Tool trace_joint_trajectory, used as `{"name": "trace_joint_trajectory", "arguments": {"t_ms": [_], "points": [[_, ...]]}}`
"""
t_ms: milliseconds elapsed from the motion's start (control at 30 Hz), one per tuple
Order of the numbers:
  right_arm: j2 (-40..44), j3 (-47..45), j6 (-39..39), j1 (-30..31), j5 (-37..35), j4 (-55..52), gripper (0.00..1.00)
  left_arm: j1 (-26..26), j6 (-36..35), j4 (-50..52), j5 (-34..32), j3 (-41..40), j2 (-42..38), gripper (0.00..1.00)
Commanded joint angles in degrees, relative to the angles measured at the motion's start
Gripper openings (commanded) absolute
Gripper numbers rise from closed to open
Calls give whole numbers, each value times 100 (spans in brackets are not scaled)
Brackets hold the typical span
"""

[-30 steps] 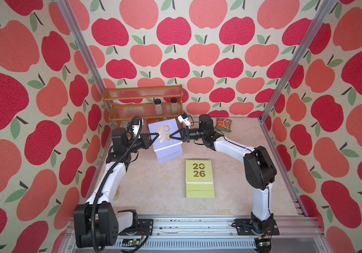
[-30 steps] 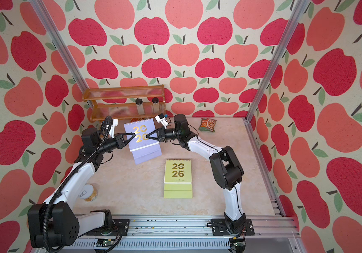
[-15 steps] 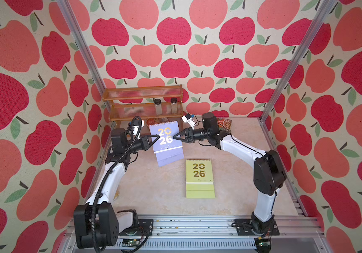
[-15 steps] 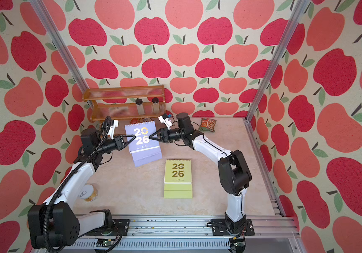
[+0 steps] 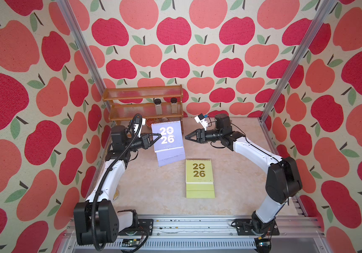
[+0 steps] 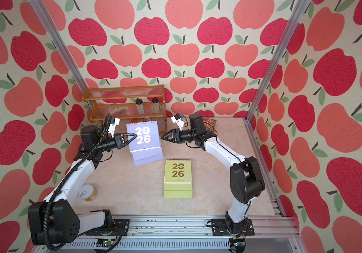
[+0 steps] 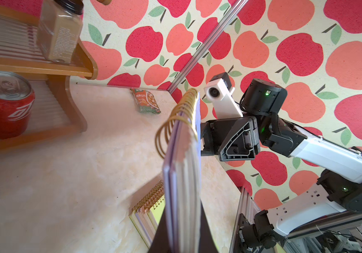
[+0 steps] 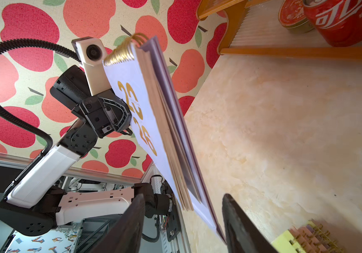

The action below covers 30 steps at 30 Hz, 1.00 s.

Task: Stack the calendars
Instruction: Place the calendar at the calendar.

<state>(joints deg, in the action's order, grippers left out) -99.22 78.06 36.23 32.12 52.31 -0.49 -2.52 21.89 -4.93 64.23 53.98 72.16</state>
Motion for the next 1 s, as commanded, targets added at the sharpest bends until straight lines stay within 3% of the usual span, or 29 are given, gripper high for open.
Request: {"name": "trace_joint_trajectory", "arguments": {"t_ms": [0, 267, 500, 567, 867, 967], "points": [[53, -123, -167, 18, 266, 496, 59, 72, -102, 109, 436, 340, 51, 0], [-109, -323, 374, 82, 629, 1856, 59, 339, -350, 496, 641, 675, 307, 0], [-268, -335, 608, 182, 637, 2255, 56, 555, -348, 468, 669, 803, 460, 0], [-295, -345, 727, 230, 650, 2411, 50, 593, -337, 449, 665, 831, 507, 0], [-229, -484, 1028, 411, 559, 2727, 0, 761, -364, 468, 503, 1055, 711, 0], [60, -477, 659, 368, 281, 2021, 0, 784, -548, 738, 138, 1164, 713, 4]]}}
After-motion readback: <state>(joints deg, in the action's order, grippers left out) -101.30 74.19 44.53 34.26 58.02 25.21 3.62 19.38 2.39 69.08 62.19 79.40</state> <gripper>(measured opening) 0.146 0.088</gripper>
